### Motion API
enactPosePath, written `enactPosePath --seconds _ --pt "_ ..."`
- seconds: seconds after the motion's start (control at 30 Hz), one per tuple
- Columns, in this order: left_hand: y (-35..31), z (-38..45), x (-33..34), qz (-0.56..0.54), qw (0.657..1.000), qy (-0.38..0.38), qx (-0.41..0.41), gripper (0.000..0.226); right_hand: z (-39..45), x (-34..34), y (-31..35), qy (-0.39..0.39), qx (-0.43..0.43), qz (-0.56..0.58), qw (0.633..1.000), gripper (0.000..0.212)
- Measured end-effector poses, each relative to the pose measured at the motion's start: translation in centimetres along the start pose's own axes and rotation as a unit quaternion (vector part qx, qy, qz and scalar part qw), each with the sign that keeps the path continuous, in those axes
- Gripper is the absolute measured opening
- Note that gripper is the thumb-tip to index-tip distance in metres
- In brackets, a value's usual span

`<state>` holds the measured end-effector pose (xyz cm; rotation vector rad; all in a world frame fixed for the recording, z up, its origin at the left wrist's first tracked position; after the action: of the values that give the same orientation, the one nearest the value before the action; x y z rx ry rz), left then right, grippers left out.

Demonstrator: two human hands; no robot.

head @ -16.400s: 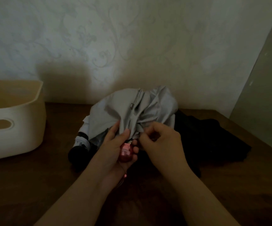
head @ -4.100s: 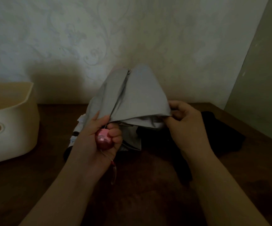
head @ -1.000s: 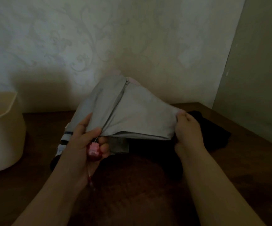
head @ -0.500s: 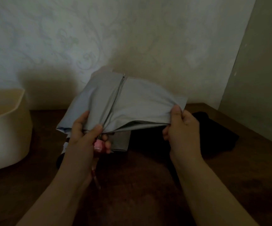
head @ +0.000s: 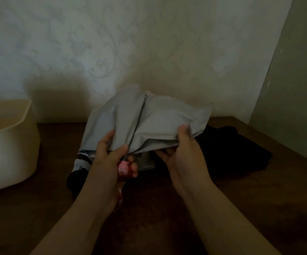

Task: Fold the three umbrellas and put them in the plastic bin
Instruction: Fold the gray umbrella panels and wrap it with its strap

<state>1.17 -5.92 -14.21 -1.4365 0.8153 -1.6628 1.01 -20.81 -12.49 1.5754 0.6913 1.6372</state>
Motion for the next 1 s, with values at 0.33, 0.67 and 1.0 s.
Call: enactPosePath --seconds 0.33,0.67,1.0 --pt "0.7 -0.9 1.4 0.058 0.998 0.029 -0.006 0.049 0.1 0.4 -1.3 -0.021 -0.040 -0.117 0.992 0.057" --pt "1.0 -1.8 2.0 0.212 0.975 0.056 0.020 0.039 -1.6 5.3 0.0 0.157 -0.116 -0.345 0.918 0.046" --pt "0.9 -1.8 2.7 0.216 0.973 0.069 0.041 0.029 -2.7 6.8 0.3 0.211 -0.232 -0.551 0.774 0.056"
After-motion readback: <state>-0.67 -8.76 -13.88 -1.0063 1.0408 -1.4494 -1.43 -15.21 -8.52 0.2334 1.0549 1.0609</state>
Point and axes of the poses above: each hand's wrist, its own z-axis towards the middle knuckle, its own x-axis out of the palm, y = z × x, the point moved 8 cm from there along z, towards the middle knuckle, and after that the axes turned 2 degrees about y, right-handed, at the moved point
